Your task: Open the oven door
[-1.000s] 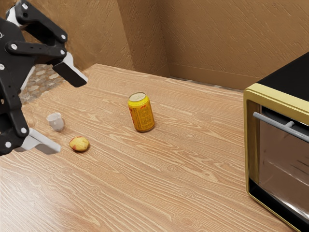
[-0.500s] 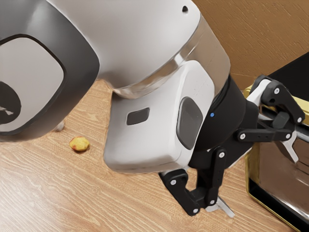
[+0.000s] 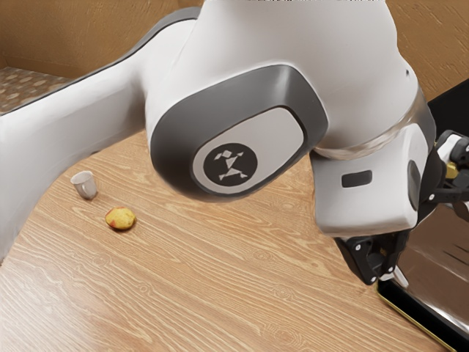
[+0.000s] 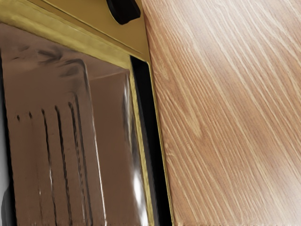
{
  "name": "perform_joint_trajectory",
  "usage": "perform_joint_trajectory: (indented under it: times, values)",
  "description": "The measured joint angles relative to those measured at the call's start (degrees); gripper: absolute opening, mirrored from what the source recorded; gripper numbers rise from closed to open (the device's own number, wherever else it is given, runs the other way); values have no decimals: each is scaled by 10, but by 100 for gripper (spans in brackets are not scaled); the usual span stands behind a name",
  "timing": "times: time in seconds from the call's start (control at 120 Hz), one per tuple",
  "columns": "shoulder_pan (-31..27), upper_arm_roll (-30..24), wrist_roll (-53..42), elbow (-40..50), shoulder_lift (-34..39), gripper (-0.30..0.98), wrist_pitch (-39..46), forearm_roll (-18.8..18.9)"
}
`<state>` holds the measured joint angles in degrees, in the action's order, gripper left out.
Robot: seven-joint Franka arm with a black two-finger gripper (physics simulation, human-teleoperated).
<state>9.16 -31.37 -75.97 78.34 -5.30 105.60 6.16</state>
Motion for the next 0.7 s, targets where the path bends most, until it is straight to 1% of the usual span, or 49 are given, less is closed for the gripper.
perform_joint_trajectory:
  times: [0.275,0.567,0.7]
  values:
    - [25,0,20,-46,-57,68,4,32]
    - [25,4,34,-58,-64,68,0,45]
    - [22,4,38,-78,-78,68,-6,53]
